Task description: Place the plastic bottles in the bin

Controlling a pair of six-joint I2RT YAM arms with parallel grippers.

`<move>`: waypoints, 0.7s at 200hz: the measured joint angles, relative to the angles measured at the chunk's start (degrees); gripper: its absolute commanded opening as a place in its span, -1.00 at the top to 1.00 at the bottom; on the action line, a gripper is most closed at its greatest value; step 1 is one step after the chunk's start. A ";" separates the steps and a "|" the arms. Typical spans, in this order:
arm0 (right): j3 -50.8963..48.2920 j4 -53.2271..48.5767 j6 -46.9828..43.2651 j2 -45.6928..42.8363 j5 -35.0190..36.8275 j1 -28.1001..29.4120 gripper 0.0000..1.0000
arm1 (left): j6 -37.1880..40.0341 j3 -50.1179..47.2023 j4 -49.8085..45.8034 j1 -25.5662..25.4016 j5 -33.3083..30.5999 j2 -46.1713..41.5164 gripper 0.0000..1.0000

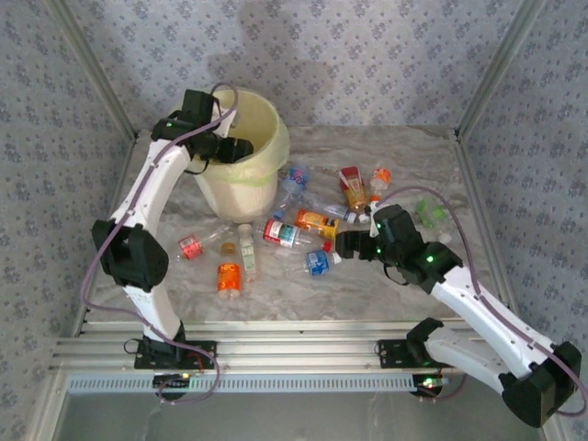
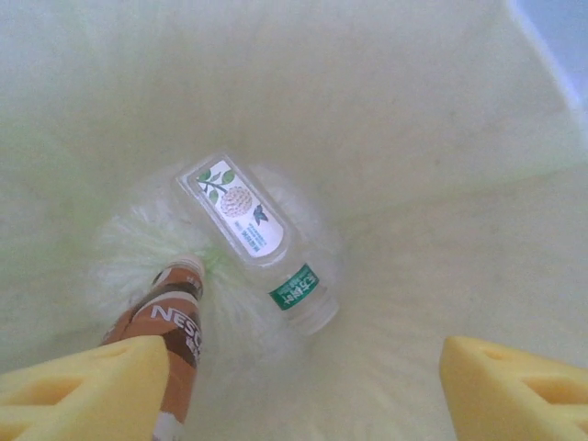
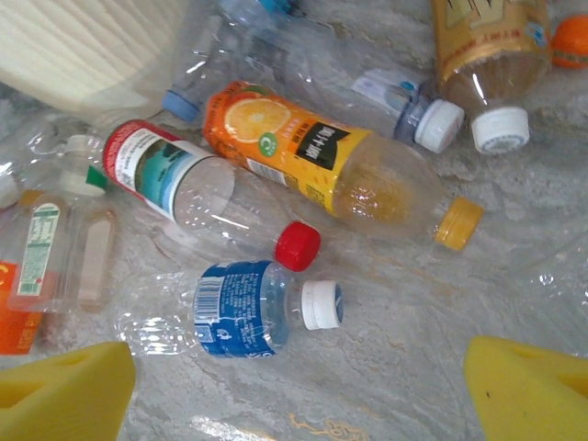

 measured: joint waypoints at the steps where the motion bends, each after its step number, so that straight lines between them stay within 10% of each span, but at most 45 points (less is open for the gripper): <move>1: 0.00 0.00 0.13 0.07 0.02 0.00 -0.83 | -0.13 0.00 0.09 0.00 0.02 -0.11 -0.69; 76: -3.30 3.78 14.53 5.88 1.25 0.09 -0.84 | -5.05 -14.84 9.88 -0.98 3.41 -25.70 -0.99; 140: -8.09 9.84 28.98 8.13 3.69 6.54 -0.94 | -8.92 -41.09 18.36 -14.69 5.66 -47.28 -0.99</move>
